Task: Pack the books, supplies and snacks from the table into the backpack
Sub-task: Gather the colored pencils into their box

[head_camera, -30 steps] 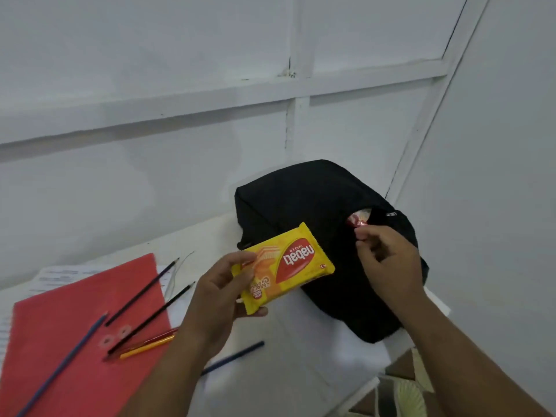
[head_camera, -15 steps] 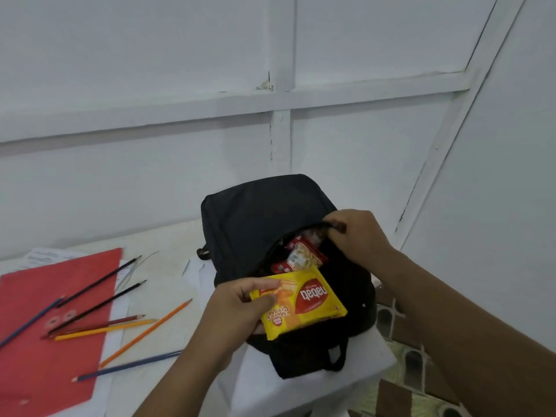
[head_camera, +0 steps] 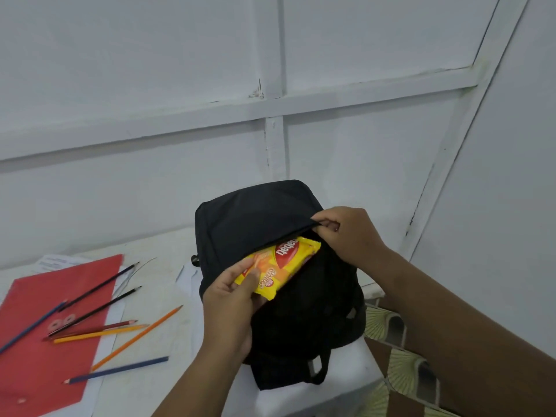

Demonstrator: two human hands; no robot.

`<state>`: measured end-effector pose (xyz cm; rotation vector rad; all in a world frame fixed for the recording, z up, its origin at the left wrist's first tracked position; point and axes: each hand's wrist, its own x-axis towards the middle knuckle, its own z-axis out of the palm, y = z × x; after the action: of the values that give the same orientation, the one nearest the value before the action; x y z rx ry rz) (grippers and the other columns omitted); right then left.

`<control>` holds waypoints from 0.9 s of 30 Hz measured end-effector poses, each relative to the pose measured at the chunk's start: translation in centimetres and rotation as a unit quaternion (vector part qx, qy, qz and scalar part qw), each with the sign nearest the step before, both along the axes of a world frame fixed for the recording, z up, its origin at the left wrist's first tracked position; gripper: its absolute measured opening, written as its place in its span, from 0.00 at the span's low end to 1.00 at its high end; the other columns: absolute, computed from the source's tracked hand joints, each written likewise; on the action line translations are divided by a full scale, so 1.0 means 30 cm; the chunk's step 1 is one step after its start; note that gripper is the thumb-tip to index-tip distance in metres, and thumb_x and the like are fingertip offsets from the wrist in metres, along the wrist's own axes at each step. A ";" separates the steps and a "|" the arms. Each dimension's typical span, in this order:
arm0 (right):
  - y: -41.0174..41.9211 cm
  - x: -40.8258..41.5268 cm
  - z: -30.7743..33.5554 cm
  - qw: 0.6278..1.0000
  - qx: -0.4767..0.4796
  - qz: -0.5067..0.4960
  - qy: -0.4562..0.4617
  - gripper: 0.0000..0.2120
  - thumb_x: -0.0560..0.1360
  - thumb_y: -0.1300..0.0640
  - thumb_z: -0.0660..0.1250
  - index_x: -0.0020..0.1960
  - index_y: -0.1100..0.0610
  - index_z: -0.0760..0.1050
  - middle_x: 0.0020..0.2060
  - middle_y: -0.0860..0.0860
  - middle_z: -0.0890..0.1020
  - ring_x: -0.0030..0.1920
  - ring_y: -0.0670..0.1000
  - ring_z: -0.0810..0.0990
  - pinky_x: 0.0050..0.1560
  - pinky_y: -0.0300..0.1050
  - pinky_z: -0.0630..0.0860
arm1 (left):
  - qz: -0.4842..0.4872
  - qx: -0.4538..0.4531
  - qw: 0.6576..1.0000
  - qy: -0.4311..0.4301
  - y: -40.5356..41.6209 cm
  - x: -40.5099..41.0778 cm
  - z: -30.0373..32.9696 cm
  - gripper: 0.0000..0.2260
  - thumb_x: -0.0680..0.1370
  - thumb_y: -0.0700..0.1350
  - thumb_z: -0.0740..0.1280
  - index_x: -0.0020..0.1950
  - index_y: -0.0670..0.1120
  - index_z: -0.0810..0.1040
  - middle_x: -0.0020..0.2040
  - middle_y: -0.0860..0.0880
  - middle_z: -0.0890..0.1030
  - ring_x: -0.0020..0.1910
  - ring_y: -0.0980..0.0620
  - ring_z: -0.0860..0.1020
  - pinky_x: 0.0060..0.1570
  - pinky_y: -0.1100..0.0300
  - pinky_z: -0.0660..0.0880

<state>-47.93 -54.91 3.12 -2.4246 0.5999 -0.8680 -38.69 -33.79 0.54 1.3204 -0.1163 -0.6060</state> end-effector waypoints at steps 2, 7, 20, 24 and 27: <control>-0.001 0.007 -0.004 1.000 -0.006 0.006 -0.013 0.08 0.73 0.63 0.71 0.50 0.55 0.86 0.38 0.45 0.84 0.35 0.39 0.76 0.42 0.33 0.73 | 0.014 -0.019 1.000 0.007 -0.046 -0.005 0.005 0.09 0.78 0.42 0.70 0.57 0.50 0.83 0.56 0.49 0.83 0.55 0.48 0.83 0.49 0.54 0.82; 0.000 0.028 -0.026 0.998 -0.014 -0.005 -0.064 0.08 0.74 0.64 0.70 0.51 0.57 0.85 0.40 0.49 0.85 0.39 0.44 0.79 0.43 0.36 0.76 | 0.063 -0.003 0.998 -0.015 -0.207 0.003 -0.013 0.08 0.79 0.43 0.71 0.57 0.50 0.80 0.52 0.50 0.83 0.53 0.51 0.82 0.55 0.50 0.81; 0.040 0.091 -0.138 0.996 -0.048 -0.001 0.075 0.19 0.65 0.45 0.80 0.51 0.51 0.81 0.44 0.45 0.80 0.46 0.47 0.75 0.43 0.41 0.71 | 0.015 0.194 0.951 -0.241 -0.195 0.064 -0.035 0.07 0.79 0.48 0.69 0.50 0.45 0.77 0.37 0.46 0.83 0.27 0.54 0.82 0.34 0.60 0.80; 0.041 0.112 -0.131 0.992 -0.079 -0.023 0.094 0.18 0.65 0.40 0.78 0.45 0.50 0.79 0.40 0.44 0.79 0.42 0.47 0.73 0.42 0.40 0.64 | -0.016 0.228 0.836 -0.499 -0.088 0.058 0.026 0.11 0.75 0.45 0.74 0.56 0.50 0.81 0.40 0.59 0.82 0.36 0.61 0.81 0.43 0.65 0.79; 0.041 0.122 -0.131 0.990 -0.100 -0.014 0.103 0.19 0.65 0.36 0.76 0.45 0.49 0.78 0.41 0.43 0.77 0.42 0.45 0.71 0.45 0.40 0.63 | 0.020 0.250 0.748 -0.615 -0.031 0.125 0.077 0.15 0.71 0.46 0.78 0.56 0.50 0.82 0.47 0.56 0.82 0.46 0.57 0.76 0.49 0.63 0.73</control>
<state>-44.26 -53.67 -0.81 -2.7166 0.6500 -0.7232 -34.94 -34.71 2.85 2.0648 -1.0653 0.4222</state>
